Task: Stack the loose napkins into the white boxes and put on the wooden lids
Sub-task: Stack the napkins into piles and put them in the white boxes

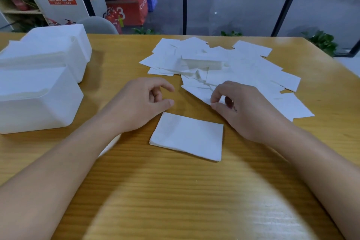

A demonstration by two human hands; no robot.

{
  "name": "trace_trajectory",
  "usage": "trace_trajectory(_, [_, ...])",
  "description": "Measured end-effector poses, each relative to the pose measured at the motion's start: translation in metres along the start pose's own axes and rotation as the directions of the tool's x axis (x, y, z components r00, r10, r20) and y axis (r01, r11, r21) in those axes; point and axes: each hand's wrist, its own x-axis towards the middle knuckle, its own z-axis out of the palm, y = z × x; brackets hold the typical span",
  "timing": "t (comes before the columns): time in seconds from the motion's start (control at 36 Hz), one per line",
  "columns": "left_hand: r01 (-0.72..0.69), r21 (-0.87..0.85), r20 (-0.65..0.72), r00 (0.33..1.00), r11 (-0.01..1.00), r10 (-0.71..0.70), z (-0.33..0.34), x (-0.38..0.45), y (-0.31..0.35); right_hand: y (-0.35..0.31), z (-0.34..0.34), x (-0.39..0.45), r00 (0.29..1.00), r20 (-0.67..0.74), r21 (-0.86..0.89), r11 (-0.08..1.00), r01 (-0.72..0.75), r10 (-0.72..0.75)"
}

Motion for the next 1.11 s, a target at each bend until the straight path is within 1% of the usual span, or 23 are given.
trace_trajectory(0.06, [-0.023,0.004,-0.036,0.999,1.000,0.023,0.000,0.001,-0.003,-0.004,-0.002,-0.002,0.999,0.016,0.037,0.999,0.034,-0.035])
trace_trajectory(0.19, [-0.073,0.098,-0.038,0.996,0.993,0.077,0.003,0.003,-0.004,-0.009,-0.003,-0.004,0.995,0.030,0.160,0.983,0.092,-0.098])
trace_trajectory(0.31, [-0.132,0.069,-0.073,0.988,0.989,0.137,0.000,0.003,-0.002,-0.009,-0.004,-0.004,0.992,-0.011,0.175,0.977,0.125,-0.125])
trace_trajectory(0.42, [-0.118,0.026,-0.093,0.988,0.993,0.120,-0.001,0.002,-0.003,-0.010,-0.007,-0.005,0.993,-0.027,0.170,0.978,0.120,-0.117])
trace_trajectory(0.5, [-0.107,0.022,-0.093,0.990,0.994,0.109,0.001,0.001,-0.002,-0.011,-0.006,-0.006,0.992,-0.037,0.115,0.986,0.123,-0.119])
trace_trajectory(0.58, [-0.099,0.028,-0.084,0.991,0.995,0.101,0.000,0.000,-0.001,-0.009,-0.001,-0.005,0.991,-0.085,0.097,0.989,0.112,-0.104])
trace_trajectory(0.67, [-0.111,-0.004,-0.096,0.989,0.994,0.110,0.000,0.000,0.001,-0.004,0.000,-0.004,0.988,-0.135,0.138,0.986,0.095,-0.076])
trace_trajectory(0.78, [-0.172,-0.072,-0.150,0.976,0.982,0.160,-0.001,0.000,0.002,-0.004,-0.002,-0.003,0.981,-0.184,0.157,0.984,0.087,-0.057])
trace_trajectory(0.89, [-0.206,-0.142,-0.183,0.967,0.968,0.179,-0.006,0.001,0.002,-0.009,-0.006,-0.002,0.971,-0.230,0.233,0.966,0.114,-0.059])
trace_trajectory(0.94, [-0.205,-0.205,-0.161,0.971,0.957,0.174,-0.012,0.001,0.004,-0.011,-0.011,-0.001,0.973,-0.226,0.314,0.943,0.110,-0.038])
trace_trajectory(1.0, [-0.177,-0.292,-0.098,0.983,0.940,0.155,-0.019,0.000,0.006,-0.015,-0.016,-0.002,0.981,-0.193,0.394,0.916,0.072,0.006])
trace_trajectory(1.06, [-0.098,-0.356,-0.012,0.995,0.930,0.100,-0.023,-0.001,0.008,-0.017,-0.019,-0.004,0.991,-0.125,0.413,0.911,0.011,0.045])
trace_trajectory(1.11, [-0.010,-0.339,0.086,0.995,0.941,0.042,-0.024,-0.001,0.007,-0.017,-0.020,-0.004,0.995,-0.013,0.428,0.900,-0.081,0.096])
